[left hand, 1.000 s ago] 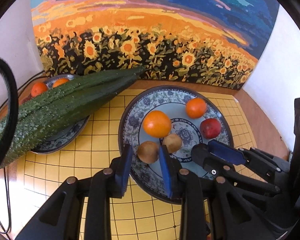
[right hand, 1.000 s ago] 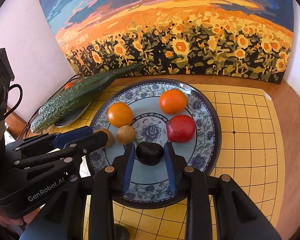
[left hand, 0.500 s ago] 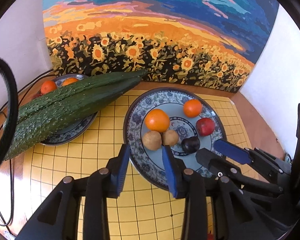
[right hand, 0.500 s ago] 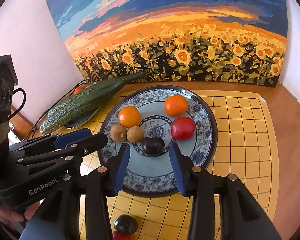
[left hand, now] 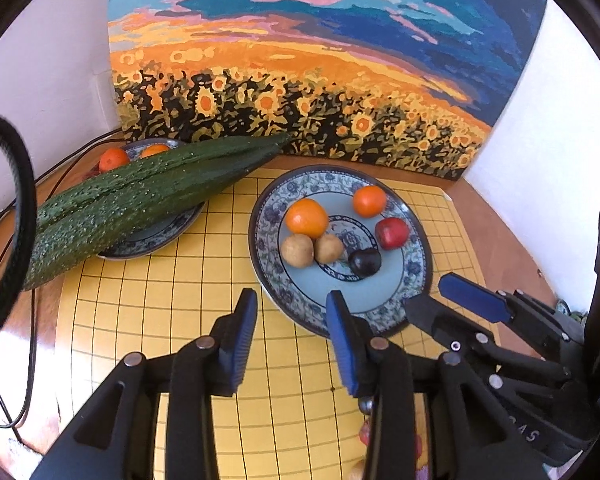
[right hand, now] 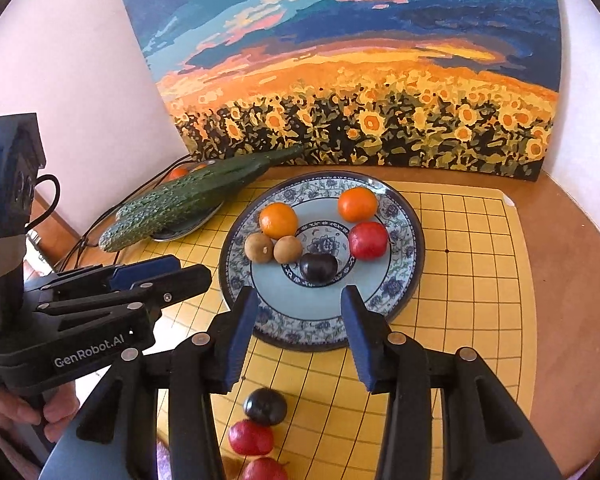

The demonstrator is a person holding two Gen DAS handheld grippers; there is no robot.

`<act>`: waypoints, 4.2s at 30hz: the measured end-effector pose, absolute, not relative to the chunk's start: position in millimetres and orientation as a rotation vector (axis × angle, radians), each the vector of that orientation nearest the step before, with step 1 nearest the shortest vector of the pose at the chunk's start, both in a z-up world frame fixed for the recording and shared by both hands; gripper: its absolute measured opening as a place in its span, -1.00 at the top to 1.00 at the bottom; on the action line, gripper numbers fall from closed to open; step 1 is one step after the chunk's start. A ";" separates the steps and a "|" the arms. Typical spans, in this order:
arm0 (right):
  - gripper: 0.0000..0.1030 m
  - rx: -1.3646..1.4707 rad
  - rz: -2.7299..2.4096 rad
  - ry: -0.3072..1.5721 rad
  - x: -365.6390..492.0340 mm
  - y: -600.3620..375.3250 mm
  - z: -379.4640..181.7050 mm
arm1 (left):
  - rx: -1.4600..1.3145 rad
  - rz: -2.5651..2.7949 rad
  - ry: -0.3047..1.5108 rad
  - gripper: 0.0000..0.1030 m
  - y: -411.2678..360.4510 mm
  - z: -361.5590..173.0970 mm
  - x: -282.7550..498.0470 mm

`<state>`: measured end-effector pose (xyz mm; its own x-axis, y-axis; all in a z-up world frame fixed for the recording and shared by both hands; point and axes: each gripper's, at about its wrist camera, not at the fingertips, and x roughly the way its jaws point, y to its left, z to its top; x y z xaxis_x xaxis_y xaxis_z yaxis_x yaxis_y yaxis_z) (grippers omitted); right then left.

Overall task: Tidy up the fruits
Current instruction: 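Move both open tools back to the remaining plums on the board, then close the left tool on a dark plum while the right tool approaches the red plums, then grasp a red plum with the right tool while the left tool holds the dark plum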

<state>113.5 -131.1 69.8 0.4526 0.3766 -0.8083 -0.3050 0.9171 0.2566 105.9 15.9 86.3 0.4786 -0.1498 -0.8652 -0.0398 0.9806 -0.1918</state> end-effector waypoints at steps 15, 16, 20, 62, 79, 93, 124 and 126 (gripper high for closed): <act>0.13 0.054 0.418 1.029 87.6 -140.5 73.5 | -0.209 -0.099 1.113 0.27 5.5 83.7 78.0; 0.13 0.051 0.415 1.032 85.3 -141.6 72.8 | -0.210 -0.102 1.120 0.27 4.3 81.9 76.6; 0.13 0.043 0.409 1.045 78.5 -145.4 69.3 | -0.209 -0.118 1.148 0.26 -1.5 74.5 72.1; 0.13 0.113 0.316 1.114 59.5 -174.9 46.0 | -0.215 -0.202 1.201 0.42 -41.2 52.6 65.4; 0.13 0.050 0.471 1.135 43.8 -131.0 45.3 | -0.247 -0.059 1.170 0.42 0.4 56.7 55.0; 0.13 -0.027 0.526 1.171 42.2 -104.1 32.0 | -0.259 -0.022 1.177 0.42 12.3 51.2 46.7; 0.37 0.044 0.511 1.098 65.4 -130.3 52.9 | -0.240 -0.065 1.122 0.41 4.2 71.3 63.8; 0.37 0.042 0.504 1.091 68.5 -131.7 54.5 | -0.238 -0.070 1.116 0.41 2.6 73.3 66.7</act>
